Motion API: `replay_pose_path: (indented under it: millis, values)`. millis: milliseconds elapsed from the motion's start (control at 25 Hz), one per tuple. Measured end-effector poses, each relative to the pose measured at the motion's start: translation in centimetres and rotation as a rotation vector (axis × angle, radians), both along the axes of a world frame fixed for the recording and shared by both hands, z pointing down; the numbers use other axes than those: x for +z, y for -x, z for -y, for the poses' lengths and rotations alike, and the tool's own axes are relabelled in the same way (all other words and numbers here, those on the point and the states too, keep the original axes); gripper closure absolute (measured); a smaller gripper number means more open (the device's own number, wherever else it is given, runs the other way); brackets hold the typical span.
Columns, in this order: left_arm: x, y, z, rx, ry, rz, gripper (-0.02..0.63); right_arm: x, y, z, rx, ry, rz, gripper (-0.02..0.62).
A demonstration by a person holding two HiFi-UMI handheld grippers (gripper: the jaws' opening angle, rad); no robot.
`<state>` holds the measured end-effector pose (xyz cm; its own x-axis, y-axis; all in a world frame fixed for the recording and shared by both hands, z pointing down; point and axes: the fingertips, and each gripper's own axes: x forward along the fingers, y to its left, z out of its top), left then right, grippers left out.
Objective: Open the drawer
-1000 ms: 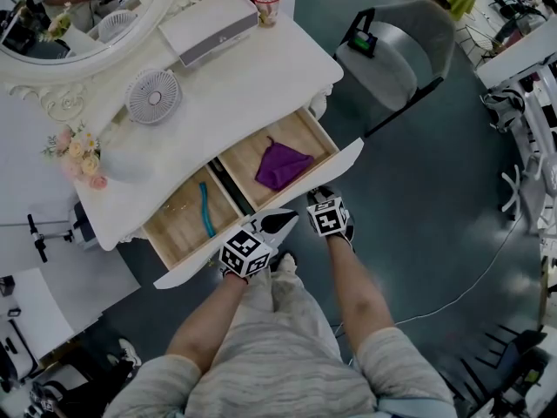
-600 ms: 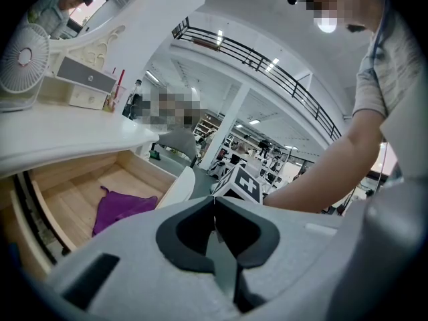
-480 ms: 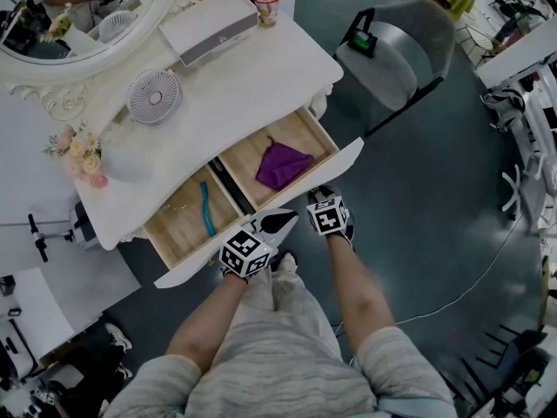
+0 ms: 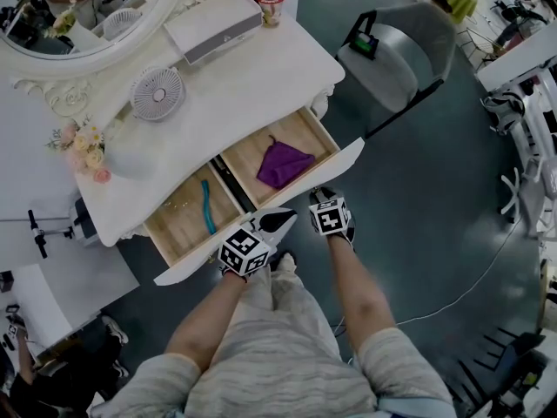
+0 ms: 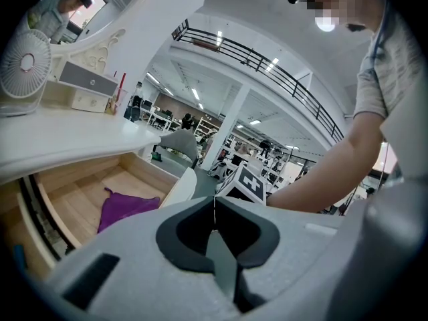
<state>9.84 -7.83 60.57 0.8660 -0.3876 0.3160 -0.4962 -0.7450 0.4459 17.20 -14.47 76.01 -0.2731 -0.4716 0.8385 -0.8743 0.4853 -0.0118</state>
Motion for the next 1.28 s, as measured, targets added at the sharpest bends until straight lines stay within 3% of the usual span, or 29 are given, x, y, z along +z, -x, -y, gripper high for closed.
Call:
replay_pose_path:
  millis: [120,280,680,840,1280]
  values:
    - [-0.1,-0.1,-0.2,-0.001,-0.002,0.0,0.592,-0.2,-0.2,-0.5,-0.001,0.009,-0.008,0.471]
    - [-0.5,-0.2,-0.3,-0.001,-0.009,0.001,0.592,-0.3,-0.7,-2.1,-0.012,0.034,-0.038,0.522]
    - [-2.0,-0.3,-0.5,-0.001,-0.035,0.01,0.592,-2.9,-1.2,-4.3,-0.013,-0.011,-0.027,0.551]
    - [-3.2,-0.4,-0.5,-0.007,-0.051,0.012,0.592,-5.5,-0.8,-4.5,0.011,-0.053,0.012,0.565]
    - [-6.9,0.9,-1.2,-0.006,-0.118,0.029,0.592,-12.6,1.7,-6.1,-0.056,-0.188,0.112,0.586]
